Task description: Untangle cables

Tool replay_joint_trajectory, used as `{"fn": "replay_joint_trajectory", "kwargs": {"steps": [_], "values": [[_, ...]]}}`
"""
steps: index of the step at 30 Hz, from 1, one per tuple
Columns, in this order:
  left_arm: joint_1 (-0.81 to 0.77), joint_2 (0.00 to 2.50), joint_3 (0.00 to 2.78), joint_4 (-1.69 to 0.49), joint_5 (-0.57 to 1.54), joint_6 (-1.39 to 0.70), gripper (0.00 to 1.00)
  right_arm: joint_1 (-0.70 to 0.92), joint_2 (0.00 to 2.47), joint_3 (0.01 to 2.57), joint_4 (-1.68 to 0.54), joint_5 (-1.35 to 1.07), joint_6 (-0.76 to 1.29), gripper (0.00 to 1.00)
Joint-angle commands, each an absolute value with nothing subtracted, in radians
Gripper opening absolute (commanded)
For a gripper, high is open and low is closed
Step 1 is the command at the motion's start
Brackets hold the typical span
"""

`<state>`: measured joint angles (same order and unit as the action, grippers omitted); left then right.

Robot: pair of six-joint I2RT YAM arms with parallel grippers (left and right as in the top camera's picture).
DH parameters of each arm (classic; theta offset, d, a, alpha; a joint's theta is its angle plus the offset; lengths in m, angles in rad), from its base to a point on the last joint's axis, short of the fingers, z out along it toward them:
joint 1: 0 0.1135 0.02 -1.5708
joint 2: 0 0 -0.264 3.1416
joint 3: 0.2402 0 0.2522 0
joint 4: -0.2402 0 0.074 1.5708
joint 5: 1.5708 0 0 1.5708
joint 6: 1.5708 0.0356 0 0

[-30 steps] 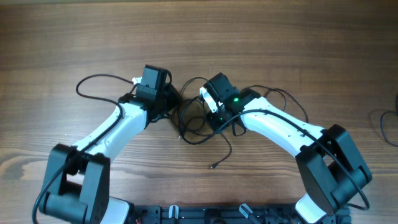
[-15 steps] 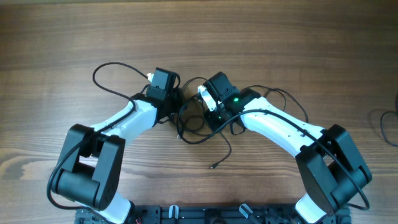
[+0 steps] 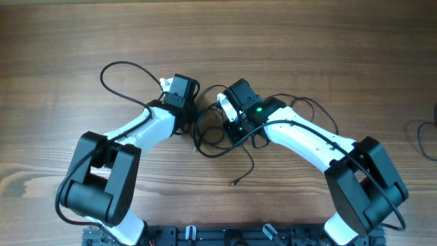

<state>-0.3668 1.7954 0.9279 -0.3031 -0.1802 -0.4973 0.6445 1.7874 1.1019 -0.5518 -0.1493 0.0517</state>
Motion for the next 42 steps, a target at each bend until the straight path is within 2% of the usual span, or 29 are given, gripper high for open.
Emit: {"fn": "replay_joint_trajectory", "kwargs": {"steps": [1,4,8,10,11,14,23,29,33,34,42], "values": [[-0.363,1.850,0.901,-0.328,-0.176,-0.474,0.50,0.640,1.803,1.097,-0.538,-0.166,0.087,0.04],[-0.363,1.847,0.934,-0.348,-0.177,-0.433,0.63,0.640,1.803,1.097,-0.535,-0.166,0.087,0.04],[-0.363,1.844,1.026,-0.428,-0.176,-0.422,0.66,0.640,1.803,1.097,-0.540,-0.167,0.130,0.04],[-0.363,1.844,1.071,-0.452,-0.165,-0.421,0.77,0.640,1.796,1.098,-0.570,-0.237,0.190,0.04],[-0.365,1.844,1.081,-0.455,-0.147,-0.408,0.80,0.640,1.792,1.098,-0.580,-0.273,0.186,0.04],[-0.371,1.844,1.085,-0.454,-0.109,-0.373,0.80,0.640,1.755,1.098,-0.600,-0.342,0.183,0.04],[-0.384,1.870,1.085,-0.441,-0.109,-0.374,0.77,0.640,1.582,1.098,-0.588,-0.308,0.167,0.04],[-0.429,1.936,1.085,-0.431,-0.110,-0.315,0.80,0.640,1.520,1.098,-0.590,-0.308,0.167,0.04],[-0.453,1.980,1.085,-0.432,-0.182,-0.322,0.45,0.640,1.510,1.098,-0.615,-0.308,0.167,0.04],[-0.453,1.986,1.085,-0.434,-0.185,-0.323,0.40,0.640,1.510,1.098,-0.623,-0.308,0.167,0.04],[-0.446,1.987,1.085,-0.467,-0.187,-0.325,0.09,0.640,1.494,1.098,-0.663,-0.276,0.159,0.04]]}}
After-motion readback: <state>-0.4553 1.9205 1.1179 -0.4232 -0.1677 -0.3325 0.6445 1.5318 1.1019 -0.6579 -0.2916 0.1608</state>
